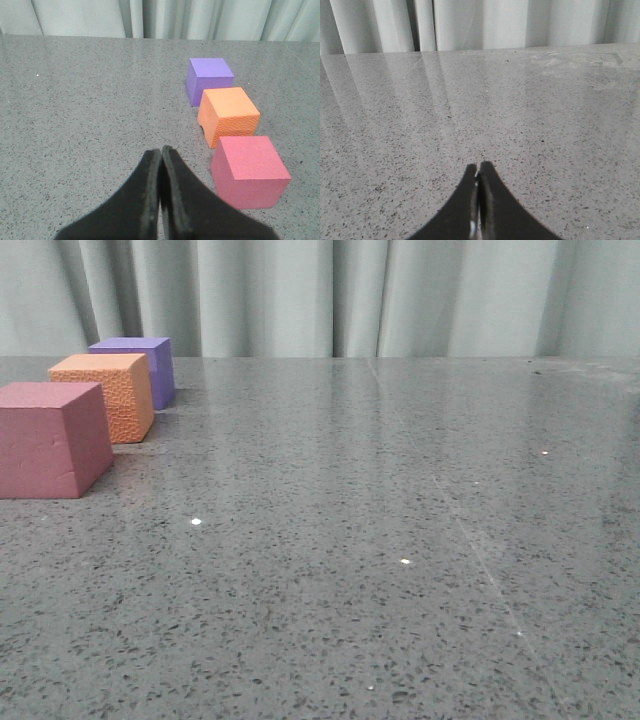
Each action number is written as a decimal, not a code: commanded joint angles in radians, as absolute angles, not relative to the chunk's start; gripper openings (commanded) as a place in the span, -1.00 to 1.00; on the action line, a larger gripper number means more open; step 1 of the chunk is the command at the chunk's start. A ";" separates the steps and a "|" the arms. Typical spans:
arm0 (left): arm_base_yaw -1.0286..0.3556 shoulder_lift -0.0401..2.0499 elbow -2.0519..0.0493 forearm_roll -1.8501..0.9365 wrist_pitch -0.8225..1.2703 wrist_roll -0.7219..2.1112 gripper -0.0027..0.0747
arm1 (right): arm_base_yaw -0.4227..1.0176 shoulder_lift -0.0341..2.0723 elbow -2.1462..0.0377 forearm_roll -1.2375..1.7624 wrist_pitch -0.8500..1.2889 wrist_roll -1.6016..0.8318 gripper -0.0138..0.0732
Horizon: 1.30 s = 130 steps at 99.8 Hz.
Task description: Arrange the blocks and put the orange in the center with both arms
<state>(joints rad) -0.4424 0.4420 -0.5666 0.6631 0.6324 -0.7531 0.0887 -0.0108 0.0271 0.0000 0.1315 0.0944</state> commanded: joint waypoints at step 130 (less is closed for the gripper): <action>-0.414 0.222 -0.288 0.201 0.050 -0.078 -0.98 | 0.082 -0.035 0.014 0.000 0.045 0.086 -0.84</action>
